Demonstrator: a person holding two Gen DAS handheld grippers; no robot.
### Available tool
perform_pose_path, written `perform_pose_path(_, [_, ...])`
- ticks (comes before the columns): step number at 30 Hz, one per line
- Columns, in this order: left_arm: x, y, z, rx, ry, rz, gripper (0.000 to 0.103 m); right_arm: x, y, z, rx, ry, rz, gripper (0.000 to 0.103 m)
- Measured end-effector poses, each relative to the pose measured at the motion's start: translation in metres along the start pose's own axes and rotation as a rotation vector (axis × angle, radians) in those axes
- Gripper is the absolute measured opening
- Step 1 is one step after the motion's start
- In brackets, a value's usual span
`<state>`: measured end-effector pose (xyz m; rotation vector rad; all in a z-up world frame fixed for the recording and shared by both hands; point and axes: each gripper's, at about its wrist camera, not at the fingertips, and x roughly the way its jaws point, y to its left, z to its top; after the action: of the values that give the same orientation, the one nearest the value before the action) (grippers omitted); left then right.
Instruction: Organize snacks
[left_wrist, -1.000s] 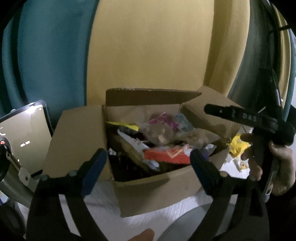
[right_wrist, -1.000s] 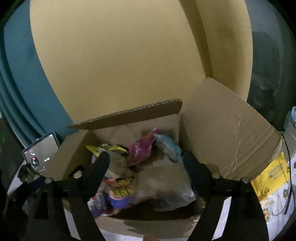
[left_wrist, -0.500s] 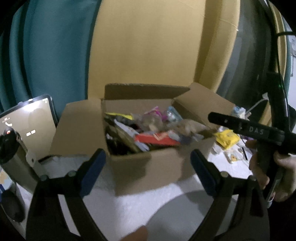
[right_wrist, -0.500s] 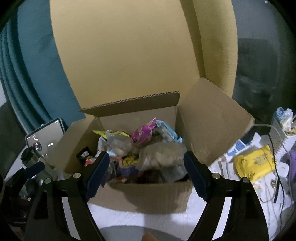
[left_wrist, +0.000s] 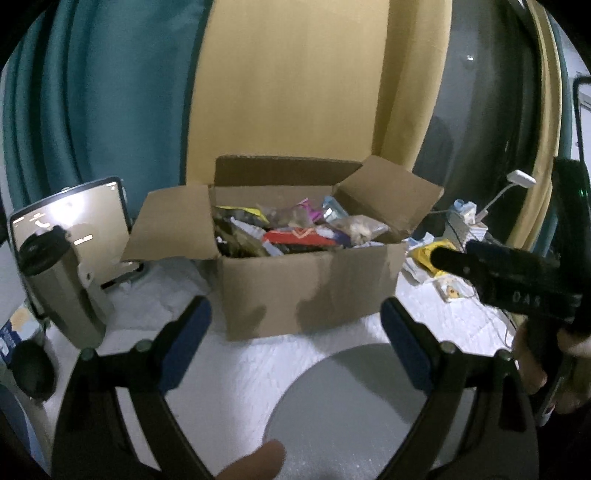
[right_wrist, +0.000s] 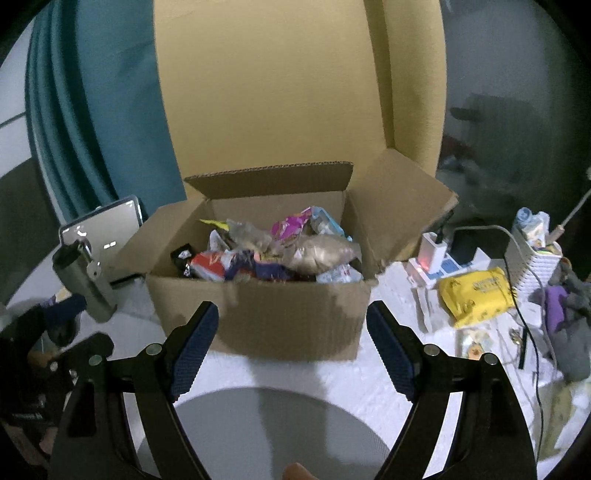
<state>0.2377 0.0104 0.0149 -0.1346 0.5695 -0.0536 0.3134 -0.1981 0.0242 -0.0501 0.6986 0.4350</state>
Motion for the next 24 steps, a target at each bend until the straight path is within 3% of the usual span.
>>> perform_pose_path(11, [-0.048, -0.023, -0.028, 0.037, -0.037, -0.024, 0.094, -0.058, 0.013, -0.037, -0.022, -0.051, -0.021, 0.085])
perform_pose_path(24, [-0.119, -0.055, -0.029, 0.096, -0.206, -0.022, 0.094, -0.138, 0.022, -0.047, -0.047, -0.187, -0.042, 0.085])
